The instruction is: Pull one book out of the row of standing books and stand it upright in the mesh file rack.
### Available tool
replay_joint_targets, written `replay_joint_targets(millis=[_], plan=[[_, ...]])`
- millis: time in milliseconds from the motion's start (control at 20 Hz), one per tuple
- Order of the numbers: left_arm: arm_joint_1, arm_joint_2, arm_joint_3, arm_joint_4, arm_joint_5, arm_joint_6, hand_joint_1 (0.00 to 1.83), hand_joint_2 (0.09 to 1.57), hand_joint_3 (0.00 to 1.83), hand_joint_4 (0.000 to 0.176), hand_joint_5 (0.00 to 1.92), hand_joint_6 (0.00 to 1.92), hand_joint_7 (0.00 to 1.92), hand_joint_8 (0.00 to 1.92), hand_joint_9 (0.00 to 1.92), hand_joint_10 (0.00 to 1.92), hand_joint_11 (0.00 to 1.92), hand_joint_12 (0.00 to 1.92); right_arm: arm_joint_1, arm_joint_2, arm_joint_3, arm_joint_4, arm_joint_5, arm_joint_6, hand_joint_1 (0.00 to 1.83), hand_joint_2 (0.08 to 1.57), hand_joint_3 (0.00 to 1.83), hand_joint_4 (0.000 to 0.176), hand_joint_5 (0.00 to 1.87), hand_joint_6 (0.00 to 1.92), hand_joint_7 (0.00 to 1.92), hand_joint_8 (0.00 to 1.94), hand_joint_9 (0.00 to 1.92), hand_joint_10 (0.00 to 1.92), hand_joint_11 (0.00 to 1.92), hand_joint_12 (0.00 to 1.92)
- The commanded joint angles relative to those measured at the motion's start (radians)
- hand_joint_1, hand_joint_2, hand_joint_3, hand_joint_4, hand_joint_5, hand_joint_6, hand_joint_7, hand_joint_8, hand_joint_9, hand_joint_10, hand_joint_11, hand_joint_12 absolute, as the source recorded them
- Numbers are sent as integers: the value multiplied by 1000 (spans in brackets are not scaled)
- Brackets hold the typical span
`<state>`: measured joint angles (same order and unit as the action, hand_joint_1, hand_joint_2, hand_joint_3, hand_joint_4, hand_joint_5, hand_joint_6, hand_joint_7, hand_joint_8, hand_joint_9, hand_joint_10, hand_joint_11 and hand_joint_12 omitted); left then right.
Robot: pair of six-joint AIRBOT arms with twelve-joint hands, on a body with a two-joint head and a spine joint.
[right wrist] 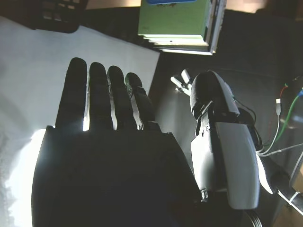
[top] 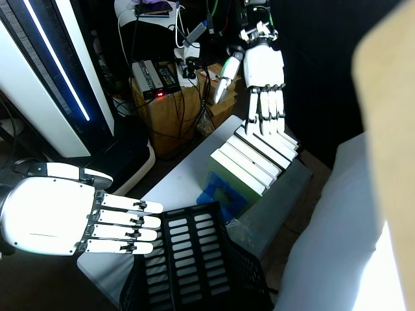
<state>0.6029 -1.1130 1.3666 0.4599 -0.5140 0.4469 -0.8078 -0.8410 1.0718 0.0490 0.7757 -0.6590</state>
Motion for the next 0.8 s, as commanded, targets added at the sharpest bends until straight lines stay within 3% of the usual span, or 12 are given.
replay_joint_targets(millis=[0,150,200,450,750], plan=[[-14,-5,7,-8,-61,-2,137,1176,0,0,440,43,0,0,0,0,0,0,0,9,4,19,110,2,337,1306,16,0,0,0,0,0,0,0,0,0],[-26,-20,19,21,-14,-2,121,1182,0,13,426,32,0,0,0,0,0,0,-2,8,4,22,111,2,347,1308,15,0,0,0,0,0,0,0,0,0],[-28,-22,21,27,-5,-2,156,1185,1,27,484,50,0,0,0,0,0,0,-2,8,4,23,111,2,345,1308,14,0,0,0,0,0,0,0,0,0],[-49,-46,34,99,61,-2,133,1185,0,0,502,31,0,0,0,0,0,0,-8,8,4,28,114,2,331,1315,13,0,0,0,0,0,0,0,0,0],[-69,-74,45,217,113,-2,88,1182,0,0,508,16,0,0,0,0,0,0,-12,8,4,34,116,2,345,1318,9,0,0,0,0,0,0,0,0,0]])
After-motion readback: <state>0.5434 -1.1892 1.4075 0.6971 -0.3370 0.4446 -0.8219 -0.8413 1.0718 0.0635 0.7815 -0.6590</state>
